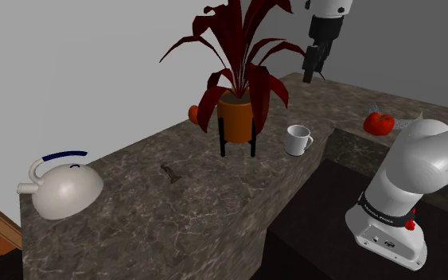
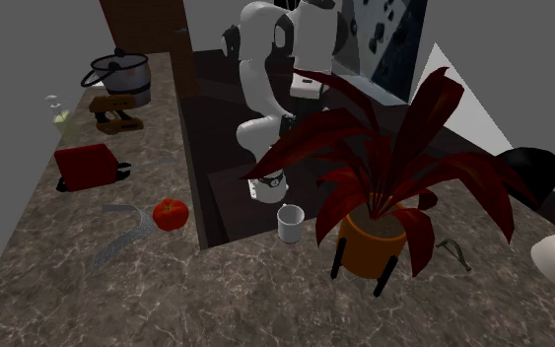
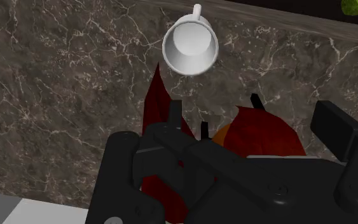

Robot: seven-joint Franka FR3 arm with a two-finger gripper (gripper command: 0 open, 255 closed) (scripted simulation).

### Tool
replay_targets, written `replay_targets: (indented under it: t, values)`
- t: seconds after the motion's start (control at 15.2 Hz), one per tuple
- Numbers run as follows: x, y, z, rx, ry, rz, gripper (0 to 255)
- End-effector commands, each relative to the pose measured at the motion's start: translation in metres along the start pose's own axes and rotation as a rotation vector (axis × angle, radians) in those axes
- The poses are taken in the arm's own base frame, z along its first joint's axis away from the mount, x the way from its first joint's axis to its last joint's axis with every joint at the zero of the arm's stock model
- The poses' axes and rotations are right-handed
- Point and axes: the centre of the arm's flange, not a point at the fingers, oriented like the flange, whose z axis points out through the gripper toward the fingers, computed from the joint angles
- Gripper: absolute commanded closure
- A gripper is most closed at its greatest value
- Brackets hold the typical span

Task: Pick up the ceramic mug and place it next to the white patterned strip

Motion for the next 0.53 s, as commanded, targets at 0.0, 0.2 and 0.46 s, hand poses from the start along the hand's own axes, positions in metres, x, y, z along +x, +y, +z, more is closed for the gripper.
replay_targets:
  t: [0.0, 0.2, 0.46]
  values:
    - [0.0, 0.0, 0.0, 0.0, 0.0, 0.0, 0]
    - [0.007, 0.017, 0.037, 0.02, -0.022, 0.005, 0]
    - [0.016, 0.039, 0.087, 0.047, -0.052, 0.012, 0]
